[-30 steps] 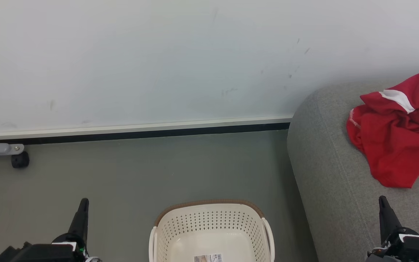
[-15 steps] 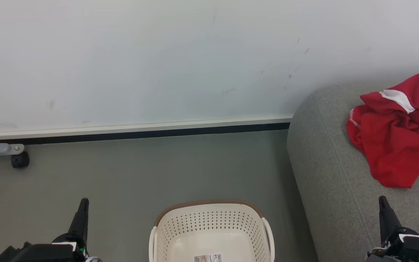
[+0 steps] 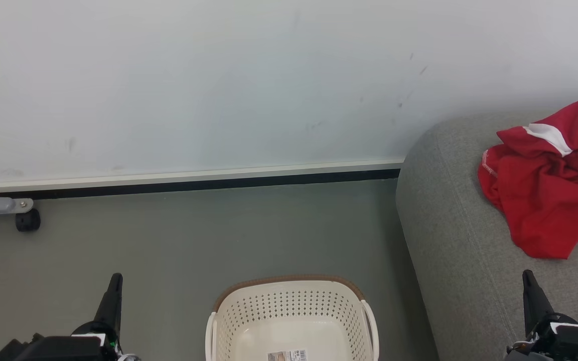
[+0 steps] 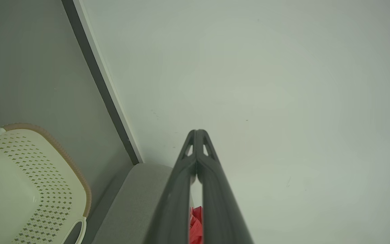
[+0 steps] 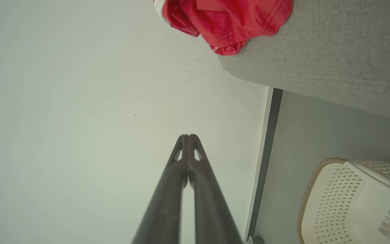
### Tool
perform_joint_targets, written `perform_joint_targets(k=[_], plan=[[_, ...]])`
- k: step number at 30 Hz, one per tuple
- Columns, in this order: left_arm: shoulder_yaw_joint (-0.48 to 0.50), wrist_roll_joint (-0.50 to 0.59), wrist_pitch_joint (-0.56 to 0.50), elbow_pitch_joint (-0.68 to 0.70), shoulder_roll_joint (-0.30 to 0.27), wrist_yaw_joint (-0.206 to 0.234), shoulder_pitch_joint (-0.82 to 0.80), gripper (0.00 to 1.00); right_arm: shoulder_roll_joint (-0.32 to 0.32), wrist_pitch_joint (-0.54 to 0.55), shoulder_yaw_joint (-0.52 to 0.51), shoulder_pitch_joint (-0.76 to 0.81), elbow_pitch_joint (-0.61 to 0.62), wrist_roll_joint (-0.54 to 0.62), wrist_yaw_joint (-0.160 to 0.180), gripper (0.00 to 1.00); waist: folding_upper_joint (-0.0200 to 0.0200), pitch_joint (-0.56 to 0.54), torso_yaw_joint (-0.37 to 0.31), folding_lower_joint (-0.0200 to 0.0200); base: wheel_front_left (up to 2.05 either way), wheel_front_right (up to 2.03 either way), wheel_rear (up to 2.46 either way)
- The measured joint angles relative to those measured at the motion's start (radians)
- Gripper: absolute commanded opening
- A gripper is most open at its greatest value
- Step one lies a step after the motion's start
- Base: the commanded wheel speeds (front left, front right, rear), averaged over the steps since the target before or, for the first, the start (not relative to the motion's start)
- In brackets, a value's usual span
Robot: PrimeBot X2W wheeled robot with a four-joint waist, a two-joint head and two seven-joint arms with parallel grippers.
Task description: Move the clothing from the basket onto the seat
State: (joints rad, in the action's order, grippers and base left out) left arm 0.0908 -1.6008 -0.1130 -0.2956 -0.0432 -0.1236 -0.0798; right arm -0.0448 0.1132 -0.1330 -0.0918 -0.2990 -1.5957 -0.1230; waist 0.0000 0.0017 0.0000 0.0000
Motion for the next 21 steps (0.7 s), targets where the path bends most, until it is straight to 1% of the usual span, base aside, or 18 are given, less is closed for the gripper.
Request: perform_joint_targets(k=[21], plan=[[0.0, 0.0, 0.0, 0.0, 0.0, 0.0, 0.0, 0.0, 0.0, 0.0, 0.0, 0.0, 0.0, 0.0, 0.0, 0.0, 0.0, 0.0, 0.0, 0.0, 0.0, 0.0, 0.0]])
